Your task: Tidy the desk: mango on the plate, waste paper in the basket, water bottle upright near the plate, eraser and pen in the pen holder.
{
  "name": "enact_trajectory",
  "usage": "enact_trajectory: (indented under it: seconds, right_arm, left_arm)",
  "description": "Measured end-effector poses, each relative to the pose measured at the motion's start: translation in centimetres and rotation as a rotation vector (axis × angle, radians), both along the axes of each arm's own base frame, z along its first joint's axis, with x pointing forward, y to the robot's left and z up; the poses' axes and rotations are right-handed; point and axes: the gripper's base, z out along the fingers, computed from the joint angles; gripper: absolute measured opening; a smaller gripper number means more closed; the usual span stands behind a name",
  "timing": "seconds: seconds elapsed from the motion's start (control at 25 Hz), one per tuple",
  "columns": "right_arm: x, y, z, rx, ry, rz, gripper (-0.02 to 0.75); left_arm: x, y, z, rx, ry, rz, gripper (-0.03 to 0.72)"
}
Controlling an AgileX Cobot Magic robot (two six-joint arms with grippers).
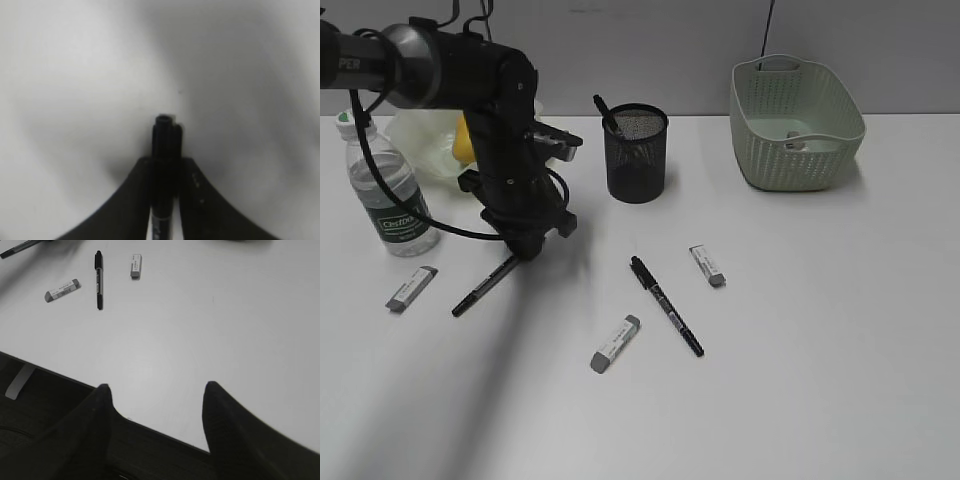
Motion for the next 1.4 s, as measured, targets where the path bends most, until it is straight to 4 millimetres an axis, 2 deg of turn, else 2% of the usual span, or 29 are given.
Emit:
enact_trajectory:
  seconds: [0.08, 0.24, 0.32, 0.6, 0.8, 0.92, 1.12, 1.24, 1.4]
  right_arm:
    - [0.0, 0.0, 0.0, 0.0, 0.0, 0.0, 0.458]
    - [0.0, 0.0, 0.0, 0.0, 0.0, 0.0, 0.458]
    - [0.0, 0.0, 0.0, 0.0, 0.0, 0.0, 0.458]
    - [0.0, 0.0, 0.0, 0.001, 0.0, -0.001, 0.458]
    - [0.0, 0.0, 0.0, 0.001, 0.0, -0.001, 0.458]
    - [0.0, 0.0, 0.0, 0.001, 0.0, -0.001, 0.458]
    - [0.0, 0.0, 0.0, 0.001, 0.0, -0.001, 0.458]
    - [0.0, 0.0, 0.0, 0.001, 0.001, -0.001, 0.457]
    - [0.0, 0.0, 0.0, 0.006, 0.003, 0.001, 0.455]
  left_arm:
    - [0.0, 0.0, 0.0, 0.0, 0.001, 0.0, 0.13]
    - [-0.1, 0.1, 0.1, 0.007, 0.015, 0.002, 0.13]
    - [-0.1, 0.1, 0.7, 0.007, 0.015, 0.003, 0.13]
    - [0.1, -0.2, 7.7, -0.103, -0.176, 0.003, 0.128]
    - [0.8, -1.4, 12.8, -0.351, -0.436, 0.041, 0.128]
    - [1.5, -2.2, 14.5, -0.505, -0.563, 0.09, 0.128]
    - [2.7, -2.9, 15.9, -0.661, -0.739, 0.153, 0.128]
    - [3.5, -3.1, 16.0, -0.705, -0.831, 0.168, 0.128]
    - [4.3, -3.8, 15.1, -0.742, -0.905, 0.181, 0.127]
